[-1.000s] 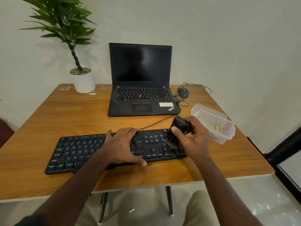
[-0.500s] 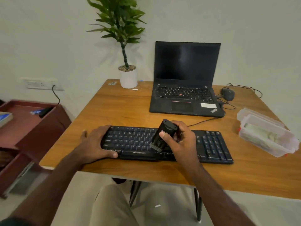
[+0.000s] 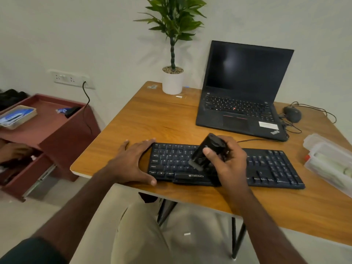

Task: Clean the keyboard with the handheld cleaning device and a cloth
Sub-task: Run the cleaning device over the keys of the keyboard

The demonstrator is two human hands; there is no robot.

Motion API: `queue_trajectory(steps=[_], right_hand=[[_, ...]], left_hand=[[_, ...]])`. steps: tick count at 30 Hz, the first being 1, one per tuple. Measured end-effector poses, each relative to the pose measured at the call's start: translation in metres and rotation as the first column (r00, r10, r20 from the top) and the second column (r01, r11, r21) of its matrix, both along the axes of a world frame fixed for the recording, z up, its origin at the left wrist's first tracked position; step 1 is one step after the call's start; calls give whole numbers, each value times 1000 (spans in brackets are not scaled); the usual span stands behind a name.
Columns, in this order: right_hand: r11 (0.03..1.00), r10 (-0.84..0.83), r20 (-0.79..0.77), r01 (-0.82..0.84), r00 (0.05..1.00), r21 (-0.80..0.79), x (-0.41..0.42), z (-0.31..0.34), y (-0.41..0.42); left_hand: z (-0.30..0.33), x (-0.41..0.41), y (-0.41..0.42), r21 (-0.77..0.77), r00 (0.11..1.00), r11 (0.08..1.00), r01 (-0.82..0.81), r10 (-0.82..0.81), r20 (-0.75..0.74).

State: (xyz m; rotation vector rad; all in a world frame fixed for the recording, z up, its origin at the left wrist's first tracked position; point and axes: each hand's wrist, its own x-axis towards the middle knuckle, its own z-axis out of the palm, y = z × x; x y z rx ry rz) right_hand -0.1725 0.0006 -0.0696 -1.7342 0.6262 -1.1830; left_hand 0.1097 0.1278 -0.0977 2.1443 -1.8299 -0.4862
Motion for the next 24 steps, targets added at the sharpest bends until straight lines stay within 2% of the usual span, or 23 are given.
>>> queue_trajectory(steps=[3, 6, 11, 17, 19, 22, 24], right_hand=[[982, 188, -114, -188, 976, 6, 40, 6, 19], [939, 300, -236, -330, 924, -98, 75, 10, 35], [897, 336, -342, -409, 878, -169, 93, 11, 33], [860, 389, -460, -493, 798, -127, 84, 20, 6], [874, 393, -423, -475, 816, -105, 84, 25, 0], [895, 386, -284, -431, 878, -113, 91, 26, 6], [881, 405, -292, -455, 867, -128, 99, 23, 16]], left_hand=[[0, 3, 0, -5, 1000, 1000, 21, -21, -19], [1, 3, 0, -17, 998, 998, 53, -53, -25], [1, 6, -1, 32, 998, 998, 62, -62, -2], [-2, 8, -1, 30, 999, 998, 50, -49, -20], [-4, 9, -2, 37, 999, 998, 42, -41, -14], [-2, 9, -2, 51, 999, 998, 35, -34, -10], [0, 7, -2, 47, 999, 998, 40, -39, -18]])
